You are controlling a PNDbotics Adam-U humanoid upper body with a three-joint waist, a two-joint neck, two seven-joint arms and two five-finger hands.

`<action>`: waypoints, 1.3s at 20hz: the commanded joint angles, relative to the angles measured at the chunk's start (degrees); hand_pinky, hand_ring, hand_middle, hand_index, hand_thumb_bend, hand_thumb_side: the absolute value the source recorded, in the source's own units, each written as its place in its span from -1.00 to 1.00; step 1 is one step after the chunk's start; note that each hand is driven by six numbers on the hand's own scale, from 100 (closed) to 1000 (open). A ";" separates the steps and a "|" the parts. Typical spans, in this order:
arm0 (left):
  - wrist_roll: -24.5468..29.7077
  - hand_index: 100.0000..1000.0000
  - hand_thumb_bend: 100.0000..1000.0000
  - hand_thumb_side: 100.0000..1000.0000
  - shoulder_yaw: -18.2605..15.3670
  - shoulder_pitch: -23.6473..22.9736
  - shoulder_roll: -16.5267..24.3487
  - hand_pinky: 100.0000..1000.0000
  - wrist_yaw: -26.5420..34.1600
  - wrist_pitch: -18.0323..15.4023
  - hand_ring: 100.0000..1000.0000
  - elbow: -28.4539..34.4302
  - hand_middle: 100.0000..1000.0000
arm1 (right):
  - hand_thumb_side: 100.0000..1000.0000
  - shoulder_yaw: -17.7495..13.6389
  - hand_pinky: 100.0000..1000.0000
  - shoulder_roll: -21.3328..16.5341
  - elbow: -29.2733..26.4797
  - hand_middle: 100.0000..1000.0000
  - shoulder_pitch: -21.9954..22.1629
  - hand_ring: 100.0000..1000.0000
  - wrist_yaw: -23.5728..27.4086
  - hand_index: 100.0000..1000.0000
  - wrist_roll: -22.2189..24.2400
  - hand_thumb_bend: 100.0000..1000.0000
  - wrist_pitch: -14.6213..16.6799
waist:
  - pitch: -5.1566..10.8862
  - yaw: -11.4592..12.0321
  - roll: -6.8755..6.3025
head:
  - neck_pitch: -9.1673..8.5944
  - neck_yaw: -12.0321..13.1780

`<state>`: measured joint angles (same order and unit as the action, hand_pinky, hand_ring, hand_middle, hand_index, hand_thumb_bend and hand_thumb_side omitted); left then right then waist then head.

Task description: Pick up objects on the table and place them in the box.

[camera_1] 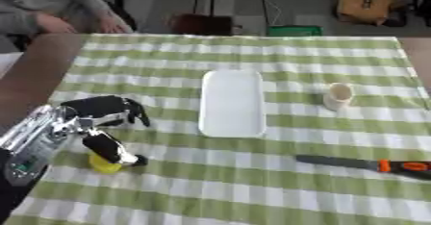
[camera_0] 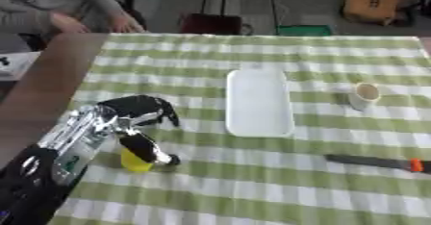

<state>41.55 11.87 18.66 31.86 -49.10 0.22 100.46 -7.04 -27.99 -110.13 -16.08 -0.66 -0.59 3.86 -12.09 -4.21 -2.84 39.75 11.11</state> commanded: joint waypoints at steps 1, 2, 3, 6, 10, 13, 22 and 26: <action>-0.23 0.60 0.33 0.04 -2.56 -0.95 3.06 0.14 -0.84 0.46 0.46 4.27 0.52 | 0.40 -0.61 0.17 -1.73 -1.27 0.37 -0.38 0.19 0.03 0.62 -0.25 -0.22 -0.03 | 0.81 0.14 0.06 | -0.63 -0.16; 0.05 0.62 0.38 0.05 -2.84 -1.43 3.42 0.16 -0.92 0.54 0.48 4.91 0.54 | 0.40 -0.62 0.17 -1.76 -1.27 0.37 -0.37 0.19 0.01 0.62 -0.27 -0.22 -0.03 | 0.82 0.16 0.05 | -0.64 -0.21; 0.74 0.65 0.53 0.04 -3.23 -2.40 4.20 0.21 -1.11 0.65 0.51 5.13 0.56 | 0.40 -0.64 0.17 -1.81 -1.26 0.38 -0.33 0.19 -0.01 0.62 -0.29 -0.22 -0.04 | 0.86 0.26 -0.02 | -0.66 -0.37; 2.85 0.65 0.57 0.04 -4.37 -4.18 5.35 0.19 -1.31 0.91 0.51 5.68 0.56 | 0.40 -0.63 0.17 -1.86 -1.23 0.38 -0.26 0.19 -0.05 0.62 -0.29 -0.22 -0.05 | 0.94 0.36 -0.10 | -0.57 -0.58; 5.23 0.66 0.65 0.05 -4.68 -5.33 5.73 0.17 -1.19 0.99 0.49 5.36 0.56 | 0.40 -0.65 0.17 -1.85 -1.23 0.37 -0.27 0.19 -0.04 0.62 -0.33 -0.22 -0.03 | 1.01 0.41 -0.05 | -0.54 -0.60; 5.49 0.68 0.74 0.05 -4.49 -5.67 5.28 0.17 -1.79 1.45 0.50 4.44 0.59 | 0.40 -0.64 0.17 -1.82 -1.23 0.37 -0.30 0.19 -0.02 0.62 -0.31 -0.22 -0.02 | 1.01 0.29 0.03 | -0.67 -0.50; -4.26 0.74 0.73 0.01 -1.67 -5.47 2.43 0.25 -7.27 3.72 0.60 0.85 0.67 | 0.40 -0.60 0.17 -1.70 -1.20 0.37 -0.41 0.19 0.05 0.62 -0.31 -0.22 -0.02 | 0.95 0.02 0.26 | -0.82 -0.17; -8.08 0.75 0.68 -0.01 0.21 -3.96 0.65 0.24 -9.06 3.22 0.58 -0.92 0.67 | 0.41 -0.54 0.17 -1.55 -1.19 0.37 -0.43 0.19 0.13 0.62 -0.23 -0.22 0.02 | 1.04 -0.04 0.51 | -0.84 -0.28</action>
<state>34.73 11.89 13.98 31.99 -57.51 3.55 99.50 -7.07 -27.99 -110.13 -16.04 -0.66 -0.78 3.75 -12.08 -4.23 -2.55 39.53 10.78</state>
